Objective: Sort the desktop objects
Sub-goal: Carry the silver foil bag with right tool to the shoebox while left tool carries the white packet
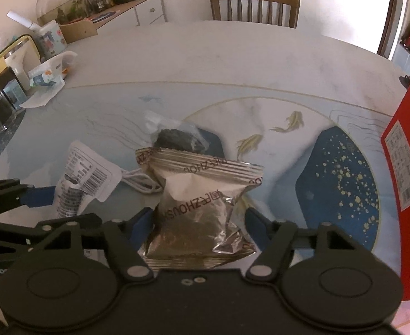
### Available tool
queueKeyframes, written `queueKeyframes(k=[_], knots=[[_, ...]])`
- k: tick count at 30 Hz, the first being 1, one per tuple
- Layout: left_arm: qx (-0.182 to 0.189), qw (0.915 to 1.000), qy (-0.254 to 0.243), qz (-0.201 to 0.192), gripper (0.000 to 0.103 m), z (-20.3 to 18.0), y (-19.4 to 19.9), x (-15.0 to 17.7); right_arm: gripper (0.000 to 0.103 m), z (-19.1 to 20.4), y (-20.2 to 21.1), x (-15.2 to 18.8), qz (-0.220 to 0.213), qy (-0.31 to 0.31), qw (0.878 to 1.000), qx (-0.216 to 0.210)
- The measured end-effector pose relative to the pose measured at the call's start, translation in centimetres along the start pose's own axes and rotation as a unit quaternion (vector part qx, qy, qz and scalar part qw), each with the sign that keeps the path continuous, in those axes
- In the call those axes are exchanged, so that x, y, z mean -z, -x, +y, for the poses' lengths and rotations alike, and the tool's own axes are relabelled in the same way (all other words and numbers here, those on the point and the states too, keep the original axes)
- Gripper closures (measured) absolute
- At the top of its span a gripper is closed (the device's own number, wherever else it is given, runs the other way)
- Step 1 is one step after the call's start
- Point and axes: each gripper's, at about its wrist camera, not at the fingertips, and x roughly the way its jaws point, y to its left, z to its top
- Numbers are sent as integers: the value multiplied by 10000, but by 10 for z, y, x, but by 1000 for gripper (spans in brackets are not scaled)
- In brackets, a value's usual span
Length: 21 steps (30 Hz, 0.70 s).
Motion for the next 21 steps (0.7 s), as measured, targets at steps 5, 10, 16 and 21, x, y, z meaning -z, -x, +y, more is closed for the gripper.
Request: queueKeyframes(k=[5, 10, 16, 21], knots=[[5, 10000, -16, 15, 44, -2, 1, -2, 45, 0, 3, 0, -3, -4, 10000, 25], [27, 10000, -49, -8, 44, -6, 3, -3, 49, -2, 10, 2, -23, -29, 10000, 47], [109, 9999, -103, -30, 44, -16, 6, -7, 49, -4, 22, 7, -33, -99, 9999, -24], [217, 9996, -175, -61, 44, -29, 10, -12, 49, -7, 34, 12, -62, -159, 9999, -20]])
